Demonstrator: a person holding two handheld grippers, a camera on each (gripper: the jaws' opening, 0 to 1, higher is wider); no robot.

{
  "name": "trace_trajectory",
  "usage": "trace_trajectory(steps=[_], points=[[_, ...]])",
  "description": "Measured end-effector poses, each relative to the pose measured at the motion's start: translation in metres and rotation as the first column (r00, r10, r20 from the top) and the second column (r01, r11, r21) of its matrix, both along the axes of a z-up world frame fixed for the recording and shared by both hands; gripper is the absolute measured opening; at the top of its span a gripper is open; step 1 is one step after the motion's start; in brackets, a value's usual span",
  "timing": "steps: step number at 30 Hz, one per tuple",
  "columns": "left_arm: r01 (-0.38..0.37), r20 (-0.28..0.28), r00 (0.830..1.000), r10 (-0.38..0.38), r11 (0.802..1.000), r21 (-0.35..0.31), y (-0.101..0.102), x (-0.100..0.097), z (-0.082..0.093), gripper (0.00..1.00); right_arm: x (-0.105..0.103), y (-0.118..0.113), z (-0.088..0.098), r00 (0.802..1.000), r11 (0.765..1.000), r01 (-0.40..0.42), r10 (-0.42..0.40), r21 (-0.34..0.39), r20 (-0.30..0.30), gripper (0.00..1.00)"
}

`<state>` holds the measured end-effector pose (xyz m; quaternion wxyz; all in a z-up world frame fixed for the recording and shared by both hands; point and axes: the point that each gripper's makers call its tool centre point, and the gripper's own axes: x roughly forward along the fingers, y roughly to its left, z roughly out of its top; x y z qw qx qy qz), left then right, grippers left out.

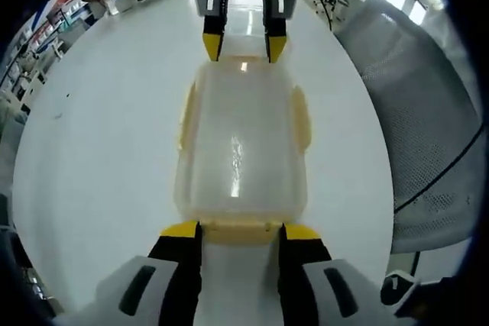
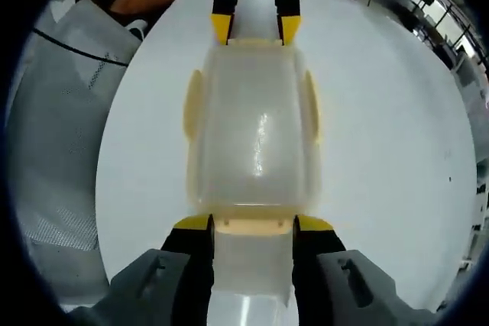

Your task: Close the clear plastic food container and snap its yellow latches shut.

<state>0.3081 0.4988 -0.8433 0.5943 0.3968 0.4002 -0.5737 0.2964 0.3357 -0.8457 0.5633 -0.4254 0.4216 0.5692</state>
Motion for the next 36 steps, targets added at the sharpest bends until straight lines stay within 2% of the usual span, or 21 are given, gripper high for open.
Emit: trace_trajectory(steps=[9, 12, 15, 24, 30, 36], points=[[0.011, 0.007, 1.000, -0.011, 1.000, 0.023, -0.002, -0.002, 0.000, 0.33, 0.002, 0.000, 0.000, 1.000, 1.000, -0.015, 0.014, 0.020, 0.008, 0.36], [0.018, 0.005, 1.000, -0.018, 0.999, 0.029, -0.004, -0.005, 0.001, 0.33, -0.004, -0.002, 0.001, 1.000, 1.000, -0.006, 0.006, 0.029, -0.004, 0.36], [0.019, 0.009, 1.000, -0.019, 0.999, 0.041, -0.008, -0.009, 0.005, 0.33, -0.004, -0.004, 0.003, 1.000, 1.000, -0.009, 0.008, 0.027, 0.013, 0.36], [-0.002, 0.043, 0.999, 0.001, 1.000, 0.029, -0.022, -0.017, 0.028, 0.33, -0.007, -0.017, 0.031, 0.998, 0.997, -0.026, 0.022, 0.070, 0.052, 0.36], [-0.023, 0.056, 0.998, 0.021, 0.999, 0.026, -0.032, -0.021, 0.041, 0.33, -0.011, -0.027, 0.040, 0.998, 0.996, -0.030, 0.025, 0.078, 0.064, 0.36], [-0.032, 0.070, 0.997, 0.030, 0.999, 0.034, -0.044, -0.025, 0.055, 0.33, -0.014, -0.039, 0.058, 0.996, 0.994, -0.047, 0.039, 0.097, 0.084, 0.36]])
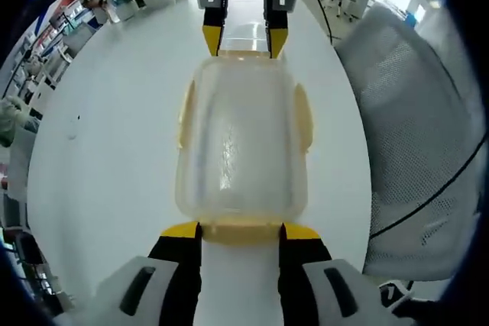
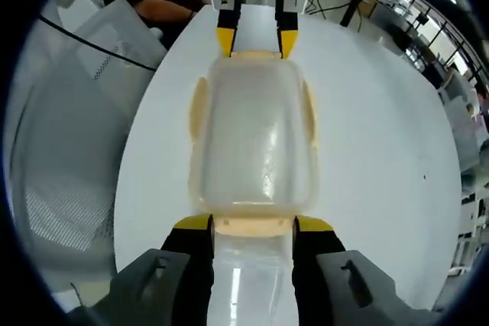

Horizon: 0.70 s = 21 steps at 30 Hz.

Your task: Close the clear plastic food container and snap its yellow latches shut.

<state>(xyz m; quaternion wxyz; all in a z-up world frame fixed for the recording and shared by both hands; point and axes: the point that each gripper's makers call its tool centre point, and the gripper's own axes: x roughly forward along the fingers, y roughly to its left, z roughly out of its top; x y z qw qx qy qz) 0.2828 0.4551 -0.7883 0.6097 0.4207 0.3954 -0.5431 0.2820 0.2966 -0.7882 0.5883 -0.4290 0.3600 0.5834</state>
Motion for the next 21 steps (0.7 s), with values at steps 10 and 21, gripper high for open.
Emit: trace_trajectory(steps=[10, 21], points=[[0.002, 0.032, 0.999, -0.002, 1.000, 0.011, -0.036, -0.005, 0.018, 0.33, -0.003, -0.034, 0.024, 0.999, 1.000, -0.014, 0.014, 0.009, 0.041, 0.36], [0.036, 0.043, 0.998, -0.035, 0.999, -0.015, -0.109, -0.002, 0.023, 0.33, -0.007, -0.107, 0.026, 0.998, 0.999, 0.044, -0.044, 0.001, 0.038, 0.36]])
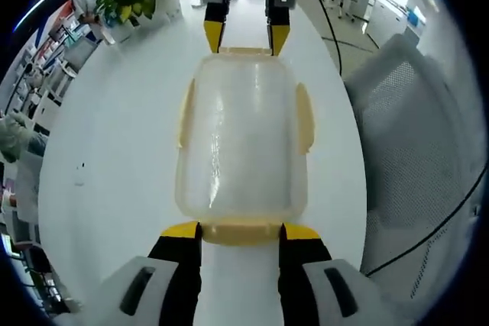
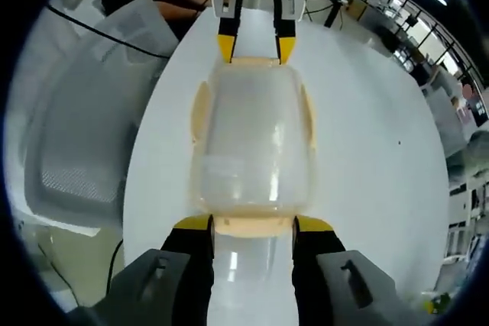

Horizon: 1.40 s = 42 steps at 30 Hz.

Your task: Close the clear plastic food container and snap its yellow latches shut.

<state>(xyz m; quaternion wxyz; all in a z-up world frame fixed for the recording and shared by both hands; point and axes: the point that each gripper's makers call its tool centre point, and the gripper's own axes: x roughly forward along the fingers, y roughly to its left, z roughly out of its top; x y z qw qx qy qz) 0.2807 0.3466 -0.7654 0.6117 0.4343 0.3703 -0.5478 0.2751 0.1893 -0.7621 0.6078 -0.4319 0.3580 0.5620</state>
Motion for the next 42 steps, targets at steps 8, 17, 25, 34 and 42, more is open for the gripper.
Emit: trace_trajectory(steps=[8, 17, 25, 34, 42], points=[[0.040, -0.018, 0.999, -0.040, 0.999, -0.007, -0.052, 0.003, -0.007, 0.33, -0.002, -0.051, -0.003, 0.999, 1.000, 0.030, -0.030, -0.002, -0.024, 0.36], [0.069, -0.029, 0.997, -0.069, 0.998, 0.011, -0.087, 0.007, -0.012, 0.33, -0.004, -0.087, -0.010, 0.997, 0.998, 0.062, -0.061, 0.007, -0.049, 0.36], [0.079, -0.052, 0.996, -0.078, 0.997, 0.023, -0.099, 0.006, -0.015, 0.33, -0.009, -0.100, -0.015, 0.995, 0.997, 0.074, -0.073, 0.019, -0.068, 0.36], [0.072, -0.074, 0.995, -0.069, 0.997, 0.034, -0.100, 0.003, -0.018, 0.33, -0.009, -0.101, -0.023, 0.994, 0.998, 0.067, -0.064, 0.023, -0.089, 0.36], [0.067, -0.073, 0.995, -0.064, 0.997, 0.033, -0.101, 0.002, -0.017, 0.33, -0.009, -0.102, -0.025, 0.993, 0.998, 0.060, -0.057, 0.027, -0.104, 0.36]])
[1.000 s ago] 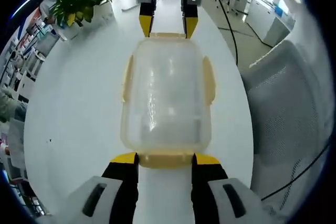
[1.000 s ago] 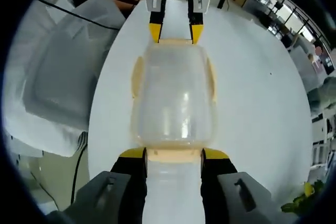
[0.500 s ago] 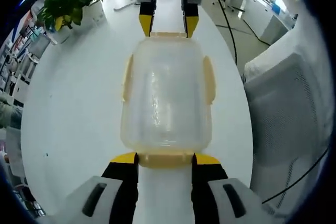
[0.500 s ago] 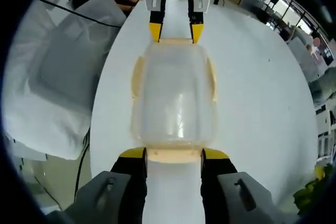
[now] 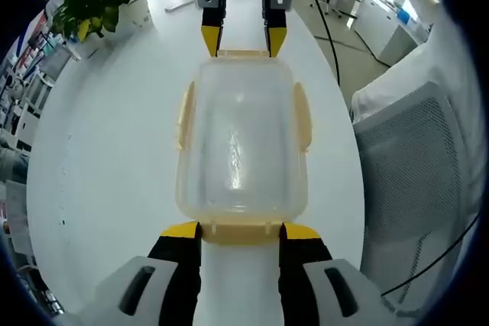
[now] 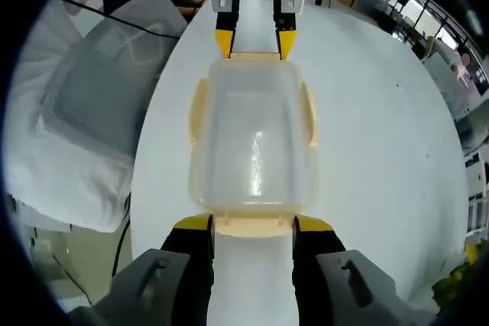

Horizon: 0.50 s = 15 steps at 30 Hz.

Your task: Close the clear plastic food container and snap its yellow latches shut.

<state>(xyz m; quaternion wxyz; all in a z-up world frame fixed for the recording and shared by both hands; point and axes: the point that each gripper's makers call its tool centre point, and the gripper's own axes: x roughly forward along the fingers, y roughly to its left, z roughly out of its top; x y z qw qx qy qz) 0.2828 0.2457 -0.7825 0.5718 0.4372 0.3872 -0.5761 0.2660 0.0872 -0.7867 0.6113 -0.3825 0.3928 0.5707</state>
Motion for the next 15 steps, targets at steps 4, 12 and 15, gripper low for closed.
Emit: trace_trajectory(steps=[4, 12, 15], points=[[0.006, 0.004, 1.000, -0.006, 1.000, -0.001, -0.0020, -0.0005, 0.0007, 0.33, 0.0008, -0.0018, 0.0002, 1.000, 1.000, -0.003, 0.003, 0.001, 0.001, 0.36], [0.000, -0.007, 1.000, 0.000, 1.000, 0.000, -0.0052, -0.0031, -0.0006, 0.33, 0.0012, -0.0057, -0.0050, 1.000, 1.000, -0.017, 0.017, 0.010, -0.007, 0.36], [-0.001, -0.007, 1.000, 0.001, 1.000, 0.005, -0.0049, -0.0033, -0.0012, 0.33, 0.0010, -0.0056, -0.0048, 1.000, 1.000, -0.020, 0.020, 0.005, -0.009, 0.36]])
